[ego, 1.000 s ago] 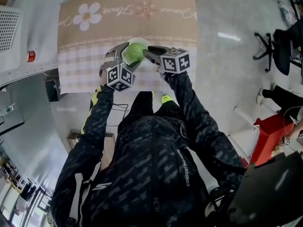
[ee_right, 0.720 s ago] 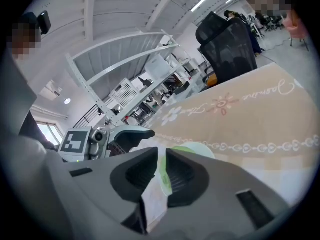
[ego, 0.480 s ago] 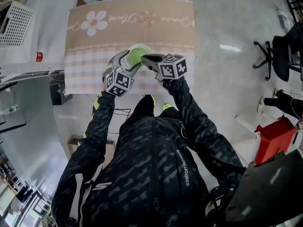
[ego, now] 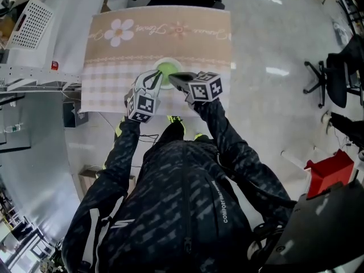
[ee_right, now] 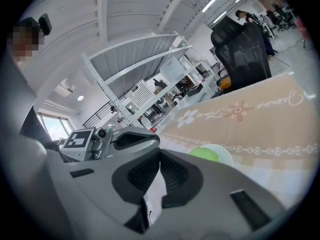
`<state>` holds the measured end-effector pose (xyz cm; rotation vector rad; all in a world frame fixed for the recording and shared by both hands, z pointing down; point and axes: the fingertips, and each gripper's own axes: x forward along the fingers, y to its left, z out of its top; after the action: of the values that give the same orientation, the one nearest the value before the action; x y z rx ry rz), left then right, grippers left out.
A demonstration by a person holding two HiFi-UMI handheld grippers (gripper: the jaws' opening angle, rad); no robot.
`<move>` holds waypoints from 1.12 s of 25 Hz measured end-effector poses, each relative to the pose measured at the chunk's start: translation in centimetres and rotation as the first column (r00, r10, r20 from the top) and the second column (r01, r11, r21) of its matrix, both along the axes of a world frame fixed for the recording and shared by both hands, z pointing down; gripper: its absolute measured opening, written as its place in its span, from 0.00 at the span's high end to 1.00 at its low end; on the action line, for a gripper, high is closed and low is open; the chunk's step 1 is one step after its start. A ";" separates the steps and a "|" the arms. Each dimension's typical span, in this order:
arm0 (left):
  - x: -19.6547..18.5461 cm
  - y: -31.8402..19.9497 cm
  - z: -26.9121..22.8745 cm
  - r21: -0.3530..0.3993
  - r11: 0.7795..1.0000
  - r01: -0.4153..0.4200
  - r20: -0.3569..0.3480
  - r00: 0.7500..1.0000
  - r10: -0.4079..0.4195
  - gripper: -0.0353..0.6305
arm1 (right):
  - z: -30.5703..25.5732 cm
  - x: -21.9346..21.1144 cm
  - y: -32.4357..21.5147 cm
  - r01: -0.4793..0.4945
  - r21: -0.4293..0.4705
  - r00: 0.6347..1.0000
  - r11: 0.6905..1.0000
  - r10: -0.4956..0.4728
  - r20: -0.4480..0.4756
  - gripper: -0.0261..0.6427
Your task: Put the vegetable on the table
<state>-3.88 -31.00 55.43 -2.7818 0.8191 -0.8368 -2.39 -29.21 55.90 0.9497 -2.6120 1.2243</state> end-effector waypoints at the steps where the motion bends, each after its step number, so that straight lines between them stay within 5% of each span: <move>1: -0.1 0.2 -0.3 0.009 1.000 0.013 -0.009 1.000 -0.013 0.95 | -0.2 0.0 0.2 0.008 0.007 1.000 1.000 -0.008 -0.001 0.96; 14: 0.0 6.5 -4.0 -0.020 0.990 0.141 -0.130 0.981 -0.142 0.95 | -2.3 0.5 6.4 0.123 0.078 0.992 0.989 -0.125 0.021 0.96; 28: 1.8 19.8 -4.4 -0.063 0.966 0.251 -0.155 0.954 -0.258 0.95 | -3.2 2.4 18.7 0.214 0.155 0.977 0.964 -0.213 -0.025 0.96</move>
<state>-2.03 -11.18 50.99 -2.8498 1.2231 -0.6745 -0.01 -10.55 52.75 0.6684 -2.7498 0.9746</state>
